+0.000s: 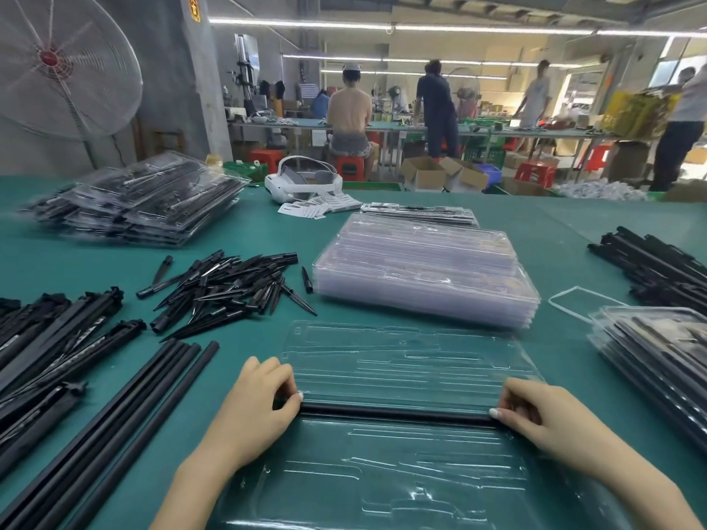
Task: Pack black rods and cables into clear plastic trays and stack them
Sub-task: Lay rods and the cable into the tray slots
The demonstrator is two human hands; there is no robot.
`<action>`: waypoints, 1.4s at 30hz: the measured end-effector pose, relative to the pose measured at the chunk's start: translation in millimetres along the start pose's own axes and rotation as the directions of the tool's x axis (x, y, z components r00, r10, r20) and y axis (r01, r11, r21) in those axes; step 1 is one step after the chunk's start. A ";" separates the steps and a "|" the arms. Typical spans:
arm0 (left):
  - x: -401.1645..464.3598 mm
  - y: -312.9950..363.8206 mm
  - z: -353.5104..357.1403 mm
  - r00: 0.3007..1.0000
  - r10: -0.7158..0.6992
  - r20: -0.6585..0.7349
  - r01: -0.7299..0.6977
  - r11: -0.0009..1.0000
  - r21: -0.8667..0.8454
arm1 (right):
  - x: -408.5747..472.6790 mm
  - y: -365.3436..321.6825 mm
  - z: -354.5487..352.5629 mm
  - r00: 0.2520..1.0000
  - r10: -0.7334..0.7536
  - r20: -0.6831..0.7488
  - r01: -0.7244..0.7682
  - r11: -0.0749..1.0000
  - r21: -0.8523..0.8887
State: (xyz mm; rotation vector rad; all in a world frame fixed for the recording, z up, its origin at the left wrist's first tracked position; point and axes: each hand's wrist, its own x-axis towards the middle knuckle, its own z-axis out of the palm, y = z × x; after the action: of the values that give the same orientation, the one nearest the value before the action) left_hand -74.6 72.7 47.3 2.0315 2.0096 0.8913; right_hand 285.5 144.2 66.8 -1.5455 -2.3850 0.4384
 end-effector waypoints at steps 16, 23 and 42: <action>46.2 -29.4 -13.8 0.947 -0.312 -0.076 0.272 0.905 -0.327 | 0.6 -9.7 -1.2 0.999 0.017 0.027 -0.015 0.998 -0.057; 103.2 -58.9 -17.8 0.979 -0.178 -0.100 0.201 0.765 0.611 | -2.0 -9.6 0.3 0.999 0.026 0.024 -0.023 0.995 -0.093; 52.1 101.1 -8.4 0.999 0.008 -0.052 -0.036 0.832 -0.553 | -2.0 -10.1 3.5 1.000 0.004 -0.018 -0.006 0.993 -0.117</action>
State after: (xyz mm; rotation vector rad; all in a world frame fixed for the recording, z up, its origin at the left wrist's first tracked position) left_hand 4.6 110.4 120.3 1.7091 1.4961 1.3489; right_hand 276.5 138.1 67.4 -1.5979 -2.4332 0.2887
